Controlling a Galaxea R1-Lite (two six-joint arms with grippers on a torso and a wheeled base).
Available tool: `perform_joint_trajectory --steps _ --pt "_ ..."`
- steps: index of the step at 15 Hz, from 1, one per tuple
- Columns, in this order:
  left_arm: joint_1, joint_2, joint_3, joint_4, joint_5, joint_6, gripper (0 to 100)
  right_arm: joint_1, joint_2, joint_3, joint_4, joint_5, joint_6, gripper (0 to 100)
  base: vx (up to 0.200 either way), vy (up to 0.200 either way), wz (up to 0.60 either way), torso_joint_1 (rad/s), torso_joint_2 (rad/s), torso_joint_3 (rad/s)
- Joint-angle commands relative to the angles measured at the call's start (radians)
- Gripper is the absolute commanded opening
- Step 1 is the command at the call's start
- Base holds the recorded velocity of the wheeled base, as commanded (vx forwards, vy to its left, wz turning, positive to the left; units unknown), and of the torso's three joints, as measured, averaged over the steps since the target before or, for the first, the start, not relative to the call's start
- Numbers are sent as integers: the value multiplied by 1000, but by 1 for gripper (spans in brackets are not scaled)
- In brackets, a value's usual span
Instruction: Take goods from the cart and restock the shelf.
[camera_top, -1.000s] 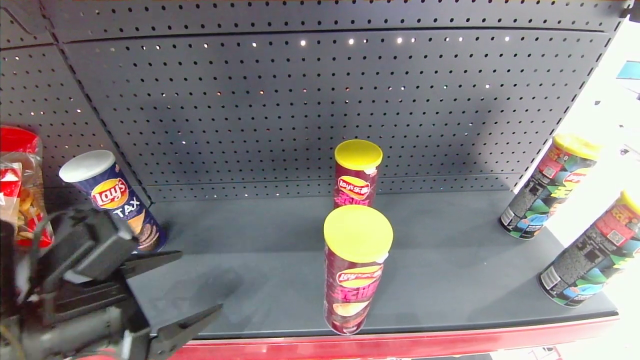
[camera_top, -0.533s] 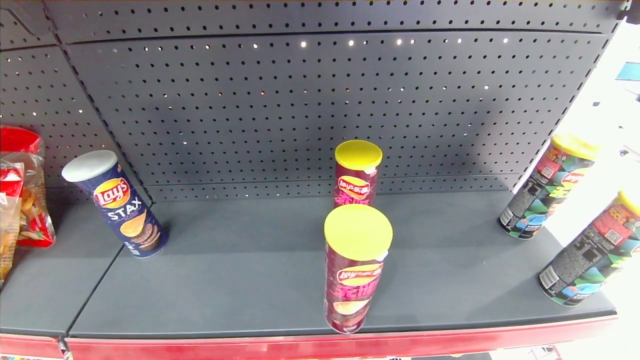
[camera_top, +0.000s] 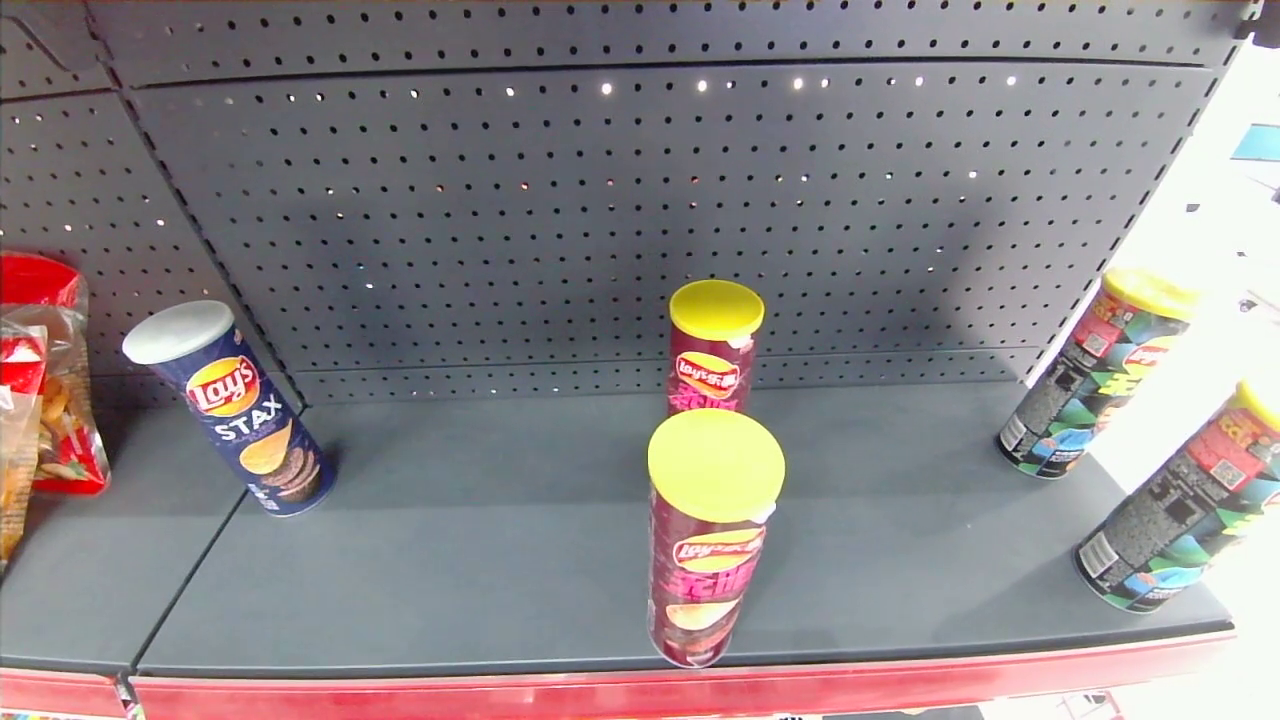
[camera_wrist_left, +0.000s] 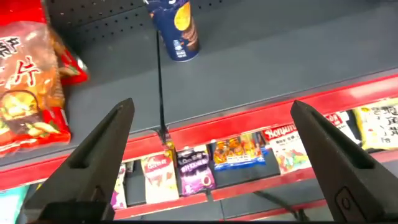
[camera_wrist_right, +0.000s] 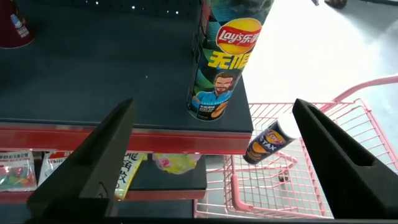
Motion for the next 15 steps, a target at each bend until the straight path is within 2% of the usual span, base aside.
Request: perform_joint_trajectory --steps 1,8,10,12,15 --pt "0 0 0 -1 3 1 100 -3 -5 2 1 0 -1 100 -200 0 0 7 2 -2" --pt "0 -6 -1 -1 3 10 100 0 -7 5 1 1 -30 100 -200 0 0 0 2 3" --pt "0 -6 -1 -2 3 30 100 0 -8 7 1 1 -30 100 0 0 0 0 0 0" --pt "0 -5 0 -1 6 31 100 2 -25 19 1 3 -31 100 0 0 0 0 0 0" --pt "0 -9 8 -1 26 31 100 2 -39 33 1 4 -44 100 0 -200 0 11 10 2"
